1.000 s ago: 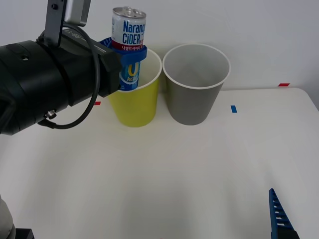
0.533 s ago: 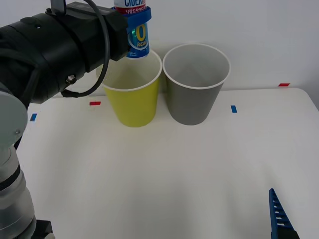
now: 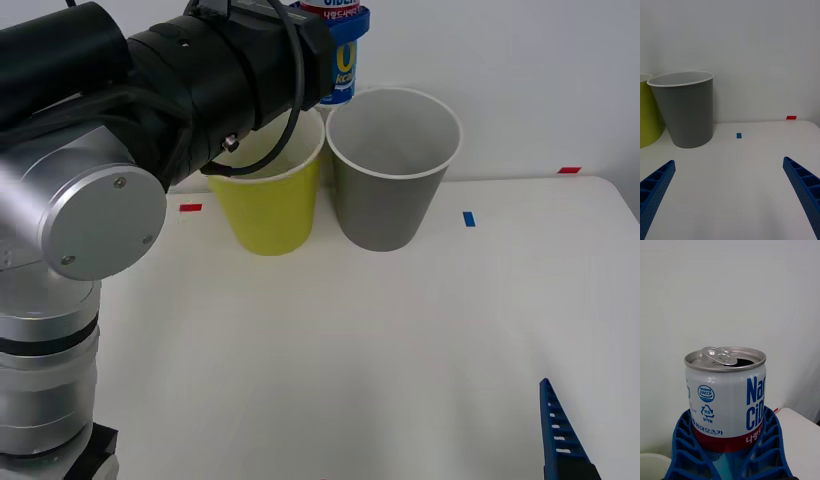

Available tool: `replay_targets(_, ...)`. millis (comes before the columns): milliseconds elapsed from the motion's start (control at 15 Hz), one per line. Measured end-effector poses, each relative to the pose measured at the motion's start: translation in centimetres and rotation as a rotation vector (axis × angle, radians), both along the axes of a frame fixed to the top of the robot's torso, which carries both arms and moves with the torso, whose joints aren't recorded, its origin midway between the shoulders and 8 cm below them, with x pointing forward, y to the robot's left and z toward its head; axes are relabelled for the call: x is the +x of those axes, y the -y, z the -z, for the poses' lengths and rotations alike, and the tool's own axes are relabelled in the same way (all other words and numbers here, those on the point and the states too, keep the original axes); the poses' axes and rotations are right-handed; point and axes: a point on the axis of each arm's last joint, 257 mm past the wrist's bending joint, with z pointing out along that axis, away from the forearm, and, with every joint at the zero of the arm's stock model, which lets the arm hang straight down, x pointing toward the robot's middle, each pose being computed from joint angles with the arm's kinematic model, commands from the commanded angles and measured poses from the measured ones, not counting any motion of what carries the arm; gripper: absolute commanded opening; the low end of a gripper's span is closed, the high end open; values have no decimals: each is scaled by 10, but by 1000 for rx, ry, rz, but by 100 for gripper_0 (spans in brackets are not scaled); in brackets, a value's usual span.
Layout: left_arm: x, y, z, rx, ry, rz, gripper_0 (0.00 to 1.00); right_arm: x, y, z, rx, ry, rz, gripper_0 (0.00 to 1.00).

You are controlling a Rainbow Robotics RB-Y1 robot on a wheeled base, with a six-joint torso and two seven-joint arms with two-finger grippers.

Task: Put cans in the gray bin and PET bottles in the light green bin.

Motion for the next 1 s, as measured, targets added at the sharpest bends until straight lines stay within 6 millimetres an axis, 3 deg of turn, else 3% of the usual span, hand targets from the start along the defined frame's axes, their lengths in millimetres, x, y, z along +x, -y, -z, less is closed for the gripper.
replay_targets(600,54,68,6,-53,5,67,0,0,0,0,0,0,0,100)
replay_targets(1000,86,81,26,-34,51,40,0,0,0,0,0,0,0,100)
